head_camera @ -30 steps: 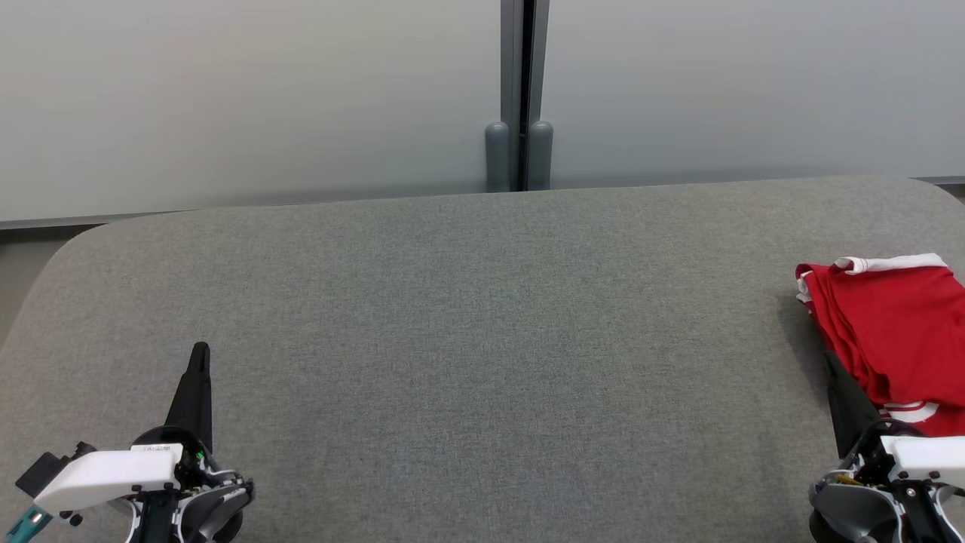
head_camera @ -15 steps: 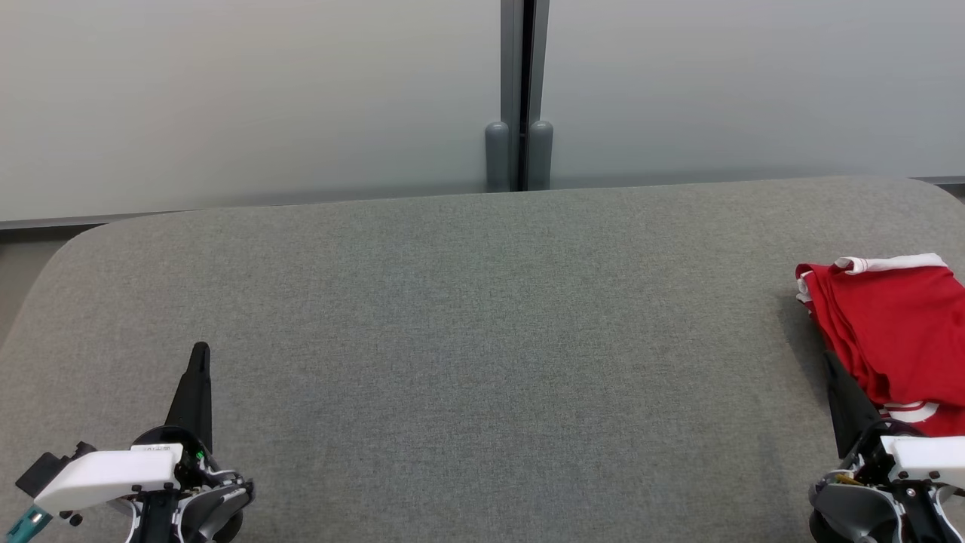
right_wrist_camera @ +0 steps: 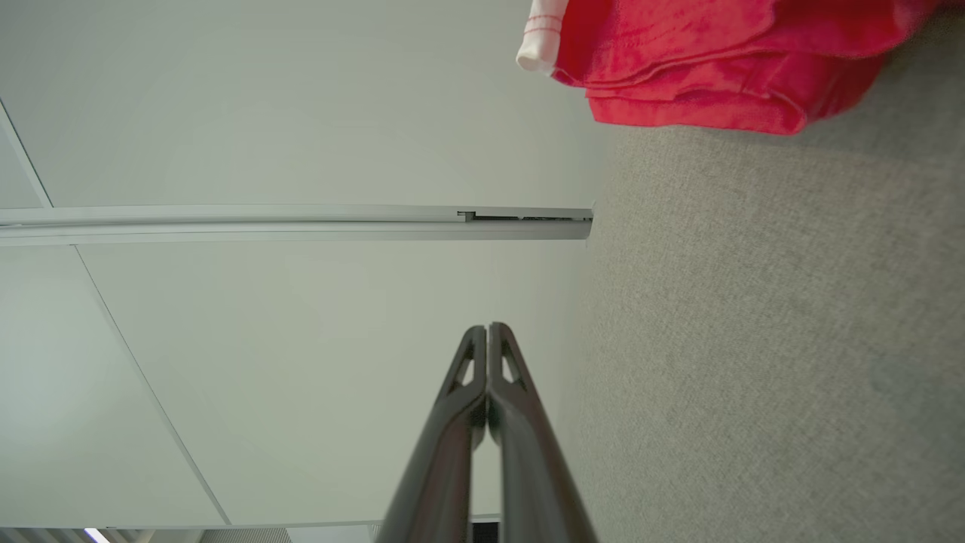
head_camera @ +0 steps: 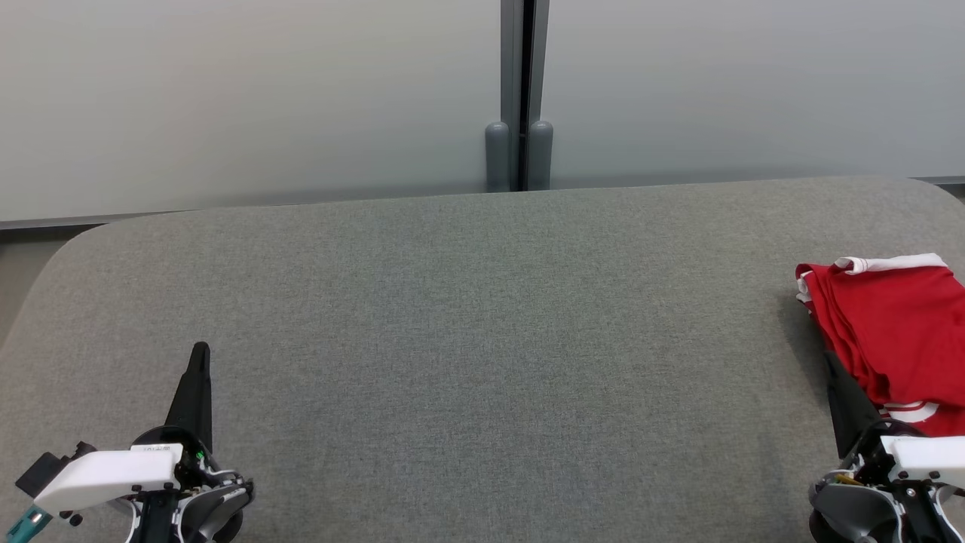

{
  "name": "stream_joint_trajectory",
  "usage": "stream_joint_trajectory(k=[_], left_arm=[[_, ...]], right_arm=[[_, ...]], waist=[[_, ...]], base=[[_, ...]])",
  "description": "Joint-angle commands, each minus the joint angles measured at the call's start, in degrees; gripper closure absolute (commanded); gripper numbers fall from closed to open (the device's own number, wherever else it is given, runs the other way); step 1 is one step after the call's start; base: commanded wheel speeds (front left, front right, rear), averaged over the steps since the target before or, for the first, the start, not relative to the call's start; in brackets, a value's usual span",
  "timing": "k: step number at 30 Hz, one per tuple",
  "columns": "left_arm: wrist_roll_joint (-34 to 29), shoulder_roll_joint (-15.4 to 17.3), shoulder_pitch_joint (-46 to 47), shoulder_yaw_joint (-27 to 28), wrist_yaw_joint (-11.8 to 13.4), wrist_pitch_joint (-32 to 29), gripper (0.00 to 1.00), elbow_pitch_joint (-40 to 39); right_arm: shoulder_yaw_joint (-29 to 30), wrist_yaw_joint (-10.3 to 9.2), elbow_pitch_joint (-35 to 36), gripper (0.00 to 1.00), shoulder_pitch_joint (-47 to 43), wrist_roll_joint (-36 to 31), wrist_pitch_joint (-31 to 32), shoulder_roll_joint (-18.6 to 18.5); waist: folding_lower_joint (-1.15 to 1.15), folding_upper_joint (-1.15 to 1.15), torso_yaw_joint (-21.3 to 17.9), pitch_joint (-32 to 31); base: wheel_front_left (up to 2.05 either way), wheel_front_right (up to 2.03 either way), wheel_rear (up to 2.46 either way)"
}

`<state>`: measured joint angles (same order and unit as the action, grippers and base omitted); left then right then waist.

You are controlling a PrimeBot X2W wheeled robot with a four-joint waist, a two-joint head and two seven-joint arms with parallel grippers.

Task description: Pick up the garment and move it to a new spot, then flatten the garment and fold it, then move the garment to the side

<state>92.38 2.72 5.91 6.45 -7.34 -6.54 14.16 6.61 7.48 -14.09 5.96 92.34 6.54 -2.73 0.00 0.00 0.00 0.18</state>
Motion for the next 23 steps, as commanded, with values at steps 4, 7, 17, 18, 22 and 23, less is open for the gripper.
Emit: stream_joint_trajectory(k=[4, 7, 17, 18, 22, 23], left_arm=[[0.07, 0.3, 0.69, 0.23, -0.28, -0.2, 1.0, -0.19], [0.07, 0.3, 0.69, 0.23, -0.27, -0.19, 1.0, -0.19], [0.07, 0.3, 0.69, 0.22, -0.27, -0.19, 1.0, -0.2], [0.07, 0.3, 0.69, 0.22, -0.27, -0.19, 1.0, -0.2], [0.07, 0.3, 0.69, 0.22, -0.27, -0.19, 1.0, -0.2], [0.07, 0.3, 0.69, 0.22, -0.28, -0.19, 1.0, -0.2]], right_arm=[[0.06, 0.02, 0.14, 1.0, 0.5, 0.11, 0.22, -0.21], [0.06, 0.02, 0.14, 1.0, 0.5, 0.11, 0.21, -0.21], [0.06, 0.02, 0.14, 1.0, 0.5, 0.12, 0.21, -0.21], [0.06, 0.02, 0.14, 1.0, 0.5, 0.12, 0.21, -0.21], [0.05, 0.02, 0.14, 1.0, 0.5, 0.12, 0.2, -0.21], [0.05, 0.02, 0.14, 1.0, 0.5, 0.12, 0.2, -0.21]], waist=[[0.0, 0.0, 0.0, 0.0], [0.0, 0.0, 0.0, 0.0], [0.0, 0.0, 0.0, 0.0], [0.0, 0.0, 0.0, 0.0], [0.0, 0.0, 0.0, 0.0], [0.0, 0.0, 0.0, 0.0]], base=[[0.0, 0.0, 0.0], [0.0, 0.0, 0.0], [0.0, 0.0, 0.0], [0.0, 0.0, 0.0], [0.0, 0.0, 0.0], [0.0, 0.0, 0.0]])
